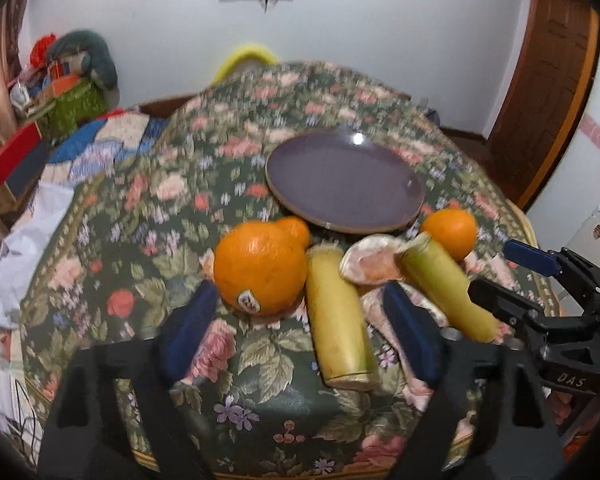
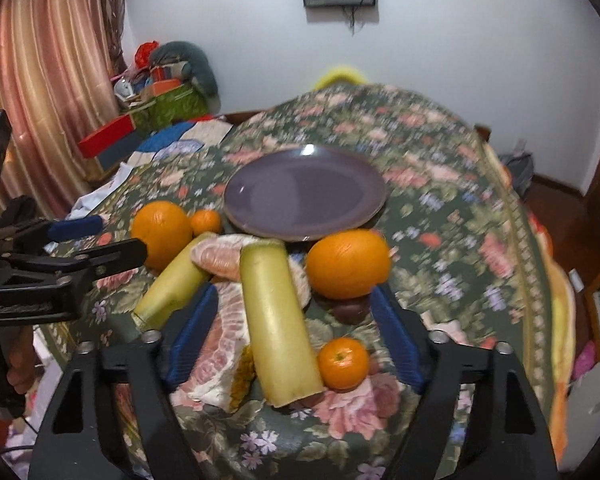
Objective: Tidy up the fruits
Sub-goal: 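Close the left gripper on a yellow cylinder while the right gripper grasps the other, then lift the yellow cylinder in the left gripper while the right gripper lifts its cylinder, then lower both yellow cylinders onto the purple plate and open both grippers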
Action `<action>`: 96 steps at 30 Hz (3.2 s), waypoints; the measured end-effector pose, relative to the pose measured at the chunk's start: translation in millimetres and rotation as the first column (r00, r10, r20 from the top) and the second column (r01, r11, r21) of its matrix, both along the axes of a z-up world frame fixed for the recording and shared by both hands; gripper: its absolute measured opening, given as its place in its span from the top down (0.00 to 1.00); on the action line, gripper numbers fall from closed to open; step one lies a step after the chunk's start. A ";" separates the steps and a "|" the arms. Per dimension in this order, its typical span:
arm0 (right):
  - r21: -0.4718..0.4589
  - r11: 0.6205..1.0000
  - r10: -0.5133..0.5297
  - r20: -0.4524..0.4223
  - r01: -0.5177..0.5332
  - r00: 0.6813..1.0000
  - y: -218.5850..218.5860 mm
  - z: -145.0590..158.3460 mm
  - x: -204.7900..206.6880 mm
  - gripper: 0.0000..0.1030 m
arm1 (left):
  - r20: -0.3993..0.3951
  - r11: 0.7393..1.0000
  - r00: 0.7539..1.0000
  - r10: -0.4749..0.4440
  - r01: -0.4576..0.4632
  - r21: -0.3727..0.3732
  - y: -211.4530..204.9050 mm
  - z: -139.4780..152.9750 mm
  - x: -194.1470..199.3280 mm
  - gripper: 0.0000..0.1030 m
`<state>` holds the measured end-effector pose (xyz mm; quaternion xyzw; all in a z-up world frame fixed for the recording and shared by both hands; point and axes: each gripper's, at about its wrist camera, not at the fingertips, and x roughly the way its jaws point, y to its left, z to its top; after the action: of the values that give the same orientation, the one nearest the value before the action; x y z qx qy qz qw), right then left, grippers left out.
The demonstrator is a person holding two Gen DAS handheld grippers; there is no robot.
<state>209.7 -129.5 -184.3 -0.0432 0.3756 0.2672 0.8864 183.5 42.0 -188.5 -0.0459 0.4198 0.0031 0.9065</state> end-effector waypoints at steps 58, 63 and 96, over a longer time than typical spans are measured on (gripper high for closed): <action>0.025 0.999 0.020 -0.012 -0.020 1.000 0.3 5.9 -3.1 0.67 | -0.125 0.995 0.988 -0.094 0.088 -0.049 -18.3 -33.2 6.3 0.63; 0.031 0.999 0.009 0.022 -0.010 1.000 -2.0 19.5 -7.4 0.67 | -0.069 0.996 0.994 -0.080 0.077 -0.044 -15.5 -11.2 -5.9 0.63; 0.018 0.999 -0.052 0.148 0.050 0.988 -4.3 54.2 46.5 0.67 | 0.122 0.995 0.989 -0.087 0.091 -0.029 -17.4 59.2 51.0 0.65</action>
<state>256.2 -133.8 -130.1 -0.0470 0.3077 0.2432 0.9187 234.6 24.6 -129.3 -0.0428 0.3661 -0.0474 0.9284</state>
